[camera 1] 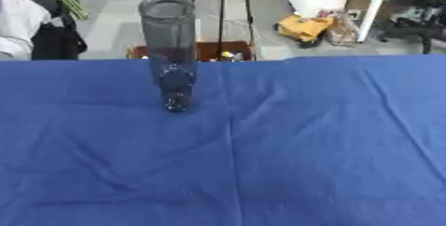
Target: Arrange flowers into the vase.
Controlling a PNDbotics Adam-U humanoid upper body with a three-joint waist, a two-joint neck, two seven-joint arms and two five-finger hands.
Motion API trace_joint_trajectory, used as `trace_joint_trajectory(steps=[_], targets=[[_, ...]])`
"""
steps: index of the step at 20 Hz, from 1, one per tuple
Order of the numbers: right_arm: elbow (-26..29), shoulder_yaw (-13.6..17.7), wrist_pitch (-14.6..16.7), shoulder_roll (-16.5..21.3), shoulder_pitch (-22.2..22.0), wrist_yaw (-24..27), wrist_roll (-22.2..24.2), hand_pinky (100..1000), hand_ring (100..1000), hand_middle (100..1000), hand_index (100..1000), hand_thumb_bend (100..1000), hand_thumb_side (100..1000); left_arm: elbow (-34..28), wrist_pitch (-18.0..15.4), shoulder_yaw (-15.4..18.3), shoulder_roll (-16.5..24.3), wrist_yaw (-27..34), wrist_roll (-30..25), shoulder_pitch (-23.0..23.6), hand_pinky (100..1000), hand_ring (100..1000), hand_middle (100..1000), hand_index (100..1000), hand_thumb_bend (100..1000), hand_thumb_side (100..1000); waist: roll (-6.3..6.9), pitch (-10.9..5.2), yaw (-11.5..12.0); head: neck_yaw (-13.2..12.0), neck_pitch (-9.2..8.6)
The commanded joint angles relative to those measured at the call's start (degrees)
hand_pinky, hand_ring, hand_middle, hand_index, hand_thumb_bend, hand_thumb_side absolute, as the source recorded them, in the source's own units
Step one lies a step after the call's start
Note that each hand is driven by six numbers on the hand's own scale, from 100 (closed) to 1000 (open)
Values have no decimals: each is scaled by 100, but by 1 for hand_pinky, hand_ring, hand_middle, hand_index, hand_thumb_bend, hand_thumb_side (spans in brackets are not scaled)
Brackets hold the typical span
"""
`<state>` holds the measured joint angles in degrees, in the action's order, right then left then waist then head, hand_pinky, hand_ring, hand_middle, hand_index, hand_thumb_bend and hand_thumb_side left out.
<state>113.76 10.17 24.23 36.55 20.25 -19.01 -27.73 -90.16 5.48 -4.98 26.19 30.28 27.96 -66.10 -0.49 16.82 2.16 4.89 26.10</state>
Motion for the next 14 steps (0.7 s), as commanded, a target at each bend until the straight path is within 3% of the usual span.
trace_joint_trajectory(steps=[1, 14], targets=[[83, 9, 41, 246, 107, 41, 19, 756, 828, 804, 846, 100, 819, 47, -70, 100, 17, 36, 57, -221, 100, 100, 100, 100, 100, 772, -46, -118, -15, 33, -164], [83, 1, 54, 265, 136, 61, 40, 756, 828, 804, 846, 100, 818, 139, -136, 106, -36, 52, 89, -309, 100, 100, 100, 100, 100, 772, -45, -98, -21, 35, -202]])
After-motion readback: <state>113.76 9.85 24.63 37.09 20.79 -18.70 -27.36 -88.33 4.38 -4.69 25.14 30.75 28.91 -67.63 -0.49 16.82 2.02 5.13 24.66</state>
